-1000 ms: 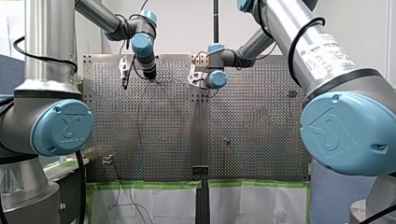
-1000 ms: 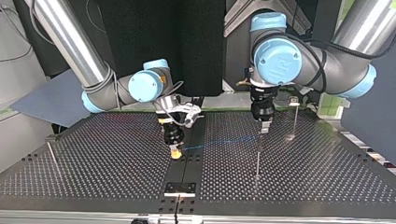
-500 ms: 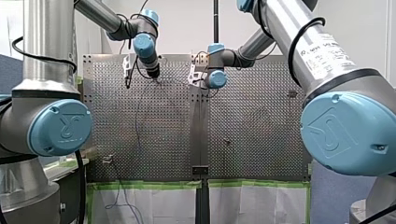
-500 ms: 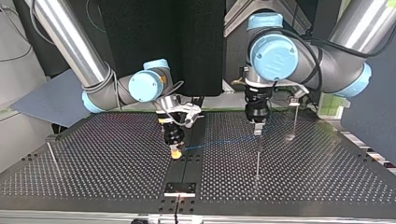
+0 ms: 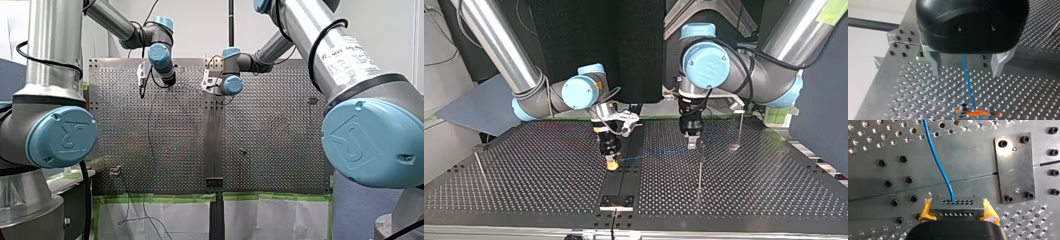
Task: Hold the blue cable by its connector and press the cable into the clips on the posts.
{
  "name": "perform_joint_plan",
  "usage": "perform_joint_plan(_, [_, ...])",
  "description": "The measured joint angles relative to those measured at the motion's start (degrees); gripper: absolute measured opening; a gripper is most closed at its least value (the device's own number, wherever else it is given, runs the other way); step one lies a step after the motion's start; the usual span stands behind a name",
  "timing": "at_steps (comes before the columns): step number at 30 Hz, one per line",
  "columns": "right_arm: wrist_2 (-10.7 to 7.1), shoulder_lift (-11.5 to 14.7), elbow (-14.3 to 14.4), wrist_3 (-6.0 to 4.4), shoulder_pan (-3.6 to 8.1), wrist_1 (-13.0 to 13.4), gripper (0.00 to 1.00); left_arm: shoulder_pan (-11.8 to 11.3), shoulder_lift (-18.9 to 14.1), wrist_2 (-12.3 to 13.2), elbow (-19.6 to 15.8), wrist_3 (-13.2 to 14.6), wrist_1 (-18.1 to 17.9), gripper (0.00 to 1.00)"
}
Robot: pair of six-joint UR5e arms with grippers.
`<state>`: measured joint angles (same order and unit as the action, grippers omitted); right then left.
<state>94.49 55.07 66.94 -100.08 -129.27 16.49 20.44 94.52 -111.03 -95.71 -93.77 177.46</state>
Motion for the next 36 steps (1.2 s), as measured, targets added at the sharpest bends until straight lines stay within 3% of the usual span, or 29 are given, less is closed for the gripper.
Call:
perform_joint_plan(9, [-0.08, -0.08, 0.0, 0.21, -0.1, 0.04, 0.0, -0.17, 1.18, -0.05, 0.02, -1.79, -2.82, 1.0])
perform_joint_plan(17, [-0.08, -0.15, 0.01, 0.36, -0.3, -0.01, 0.0, -0.51, 4.12, -0.52, 0.08, -2.65, -4.17, 1.0])
perform_joint_plan(28, [-0.08, -0.39, 0.04, 0.42, -0.41, 0.0, 0.0, -0.64, 4.98, -0.68, 0.11, -4.36, -8.27, 1.0])
perform_joint_plan(36, [-0.08, -0.61, 0.04, 0.61, -0.51, 0.02, 0.0, -0.64, 5.68, -1.17, 2.07, -5.17, -8.33, 1.0])
